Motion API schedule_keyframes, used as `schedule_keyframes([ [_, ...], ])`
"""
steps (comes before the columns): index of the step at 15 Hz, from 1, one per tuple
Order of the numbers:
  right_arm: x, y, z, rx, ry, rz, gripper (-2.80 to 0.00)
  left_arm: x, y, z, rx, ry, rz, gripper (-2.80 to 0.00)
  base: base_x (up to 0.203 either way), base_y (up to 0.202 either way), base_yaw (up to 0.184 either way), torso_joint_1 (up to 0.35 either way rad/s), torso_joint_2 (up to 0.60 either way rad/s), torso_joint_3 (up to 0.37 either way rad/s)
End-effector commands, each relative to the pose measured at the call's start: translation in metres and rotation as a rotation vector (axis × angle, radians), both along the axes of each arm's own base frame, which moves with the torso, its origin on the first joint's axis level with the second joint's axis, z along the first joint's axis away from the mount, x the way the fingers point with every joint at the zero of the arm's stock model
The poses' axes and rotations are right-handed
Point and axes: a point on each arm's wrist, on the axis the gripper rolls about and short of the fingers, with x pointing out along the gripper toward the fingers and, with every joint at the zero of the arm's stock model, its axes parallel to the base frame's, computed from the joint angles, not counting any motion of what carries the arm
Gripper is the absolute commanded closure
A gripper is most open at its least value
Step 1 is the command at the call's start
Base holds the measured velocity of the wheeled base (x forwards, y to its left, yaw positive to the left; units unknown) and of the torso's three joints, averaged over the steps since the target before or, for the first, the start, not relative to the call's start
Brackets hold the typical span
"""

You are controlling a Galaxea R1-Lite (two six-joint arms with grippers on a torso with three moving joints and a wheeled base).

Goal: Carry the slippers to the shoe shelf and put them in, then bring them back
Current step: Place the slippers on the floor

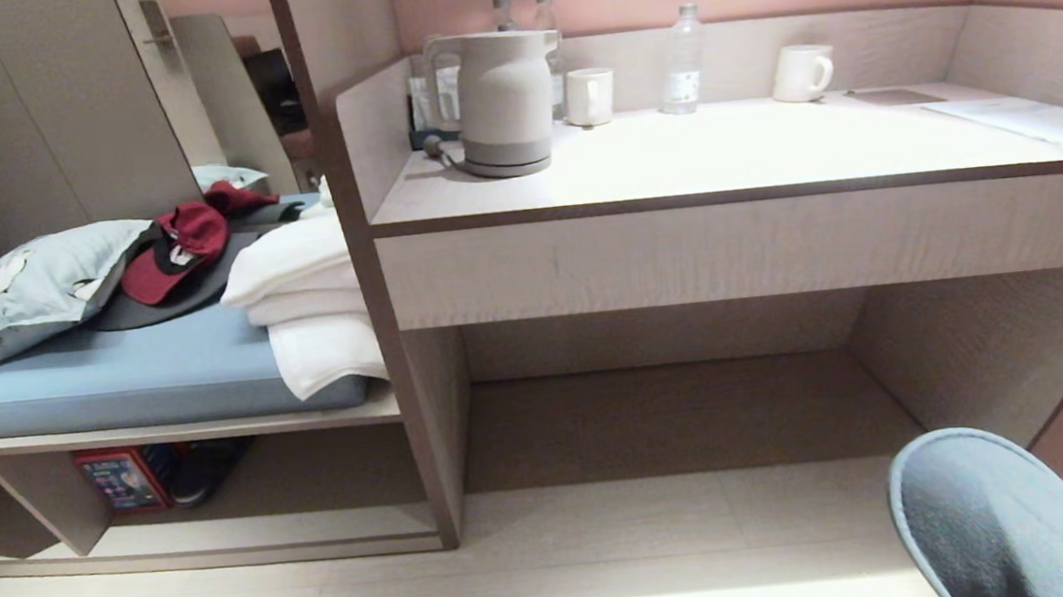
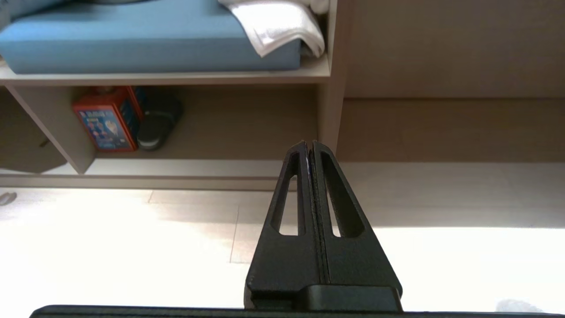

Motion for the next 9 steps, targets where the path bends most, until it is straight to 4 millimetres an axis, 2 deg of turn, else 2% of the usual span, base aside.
schedule_keyframes([
  [1, 0.0001, 0.0, 0.0, 0.0, 0.002, 0.001, 0.0, 0.0, 0.0, 0.0001, -0.001, -0.001, 0.001, 0.0, 0.0, 0.0, 0.0, -0.001, 0.01, -0.197],
  [9, 0.0001, 0.0, 0.0, 0.0, 0.002, 0.0, 0.0, 0.0001, 0.0, 0.0, 0.001, 0.001, 0.001, 0.0, 0.0, 0.0, 0.0, 0.001, 0.0, -0.199],
])
